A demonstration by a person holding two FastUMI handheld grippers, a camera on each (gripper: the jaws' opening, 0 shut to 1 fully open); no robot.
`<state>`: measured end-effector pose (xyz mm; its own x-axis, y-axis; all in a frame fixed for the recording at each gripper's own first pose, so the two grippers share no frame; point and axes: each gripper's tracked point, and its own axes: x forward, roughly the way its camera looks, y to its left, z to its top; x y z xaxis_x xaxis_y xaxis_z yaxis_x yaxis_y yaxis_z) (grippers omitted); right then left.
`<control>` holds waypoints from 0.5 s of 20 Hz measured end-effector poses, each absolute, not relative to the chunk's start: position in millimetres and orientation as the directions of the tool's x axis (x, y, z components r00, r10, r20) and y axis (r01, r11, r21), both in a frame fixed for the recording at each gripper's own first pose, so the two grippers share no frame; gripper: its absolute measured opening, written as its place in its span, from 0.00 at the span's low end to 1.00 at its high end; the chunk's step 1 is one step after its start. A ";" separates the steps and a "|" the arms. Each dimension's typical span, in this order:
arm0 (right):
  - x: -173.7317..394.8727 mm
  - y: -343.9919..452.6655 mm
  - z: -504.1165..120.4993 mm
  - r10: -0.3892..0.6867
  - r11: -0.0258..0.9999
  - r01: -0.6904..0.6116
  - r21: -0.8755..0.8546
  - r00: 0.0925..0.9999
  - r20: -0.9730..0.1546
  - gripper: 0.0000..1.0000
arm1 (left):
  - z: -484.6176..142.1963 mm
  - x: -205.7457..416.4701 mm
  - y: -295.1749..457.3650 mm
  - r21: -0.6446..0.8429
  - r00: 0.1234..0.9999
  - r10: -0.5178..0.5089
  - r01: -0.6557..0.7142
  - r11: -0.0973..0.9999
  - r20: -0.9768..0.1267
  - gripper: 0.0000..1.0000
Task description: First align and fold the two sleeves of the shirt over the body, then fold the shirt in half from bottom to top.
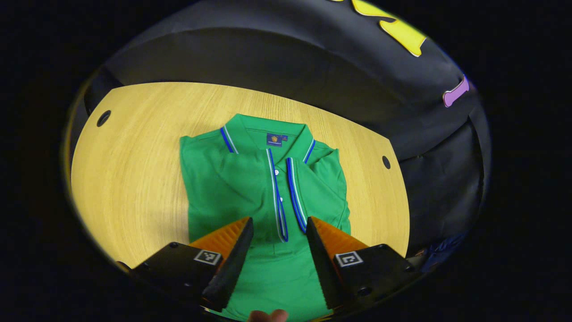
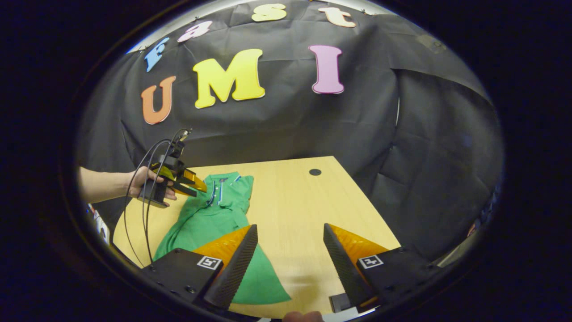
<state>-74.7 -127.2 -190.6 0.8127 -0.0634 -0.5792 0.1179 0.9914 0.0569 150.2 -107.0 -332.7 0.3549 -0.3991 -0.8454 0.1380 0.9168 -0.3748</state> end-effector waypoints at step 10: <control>-42.5 -86.5 -202.5 0.102 0.994 -0.054 0.097 0.800 -0.592 0.95 | -259.6 64.4 -19.0 -0.024 0.588 -0.126 0.177 0.984 -0.799 0.88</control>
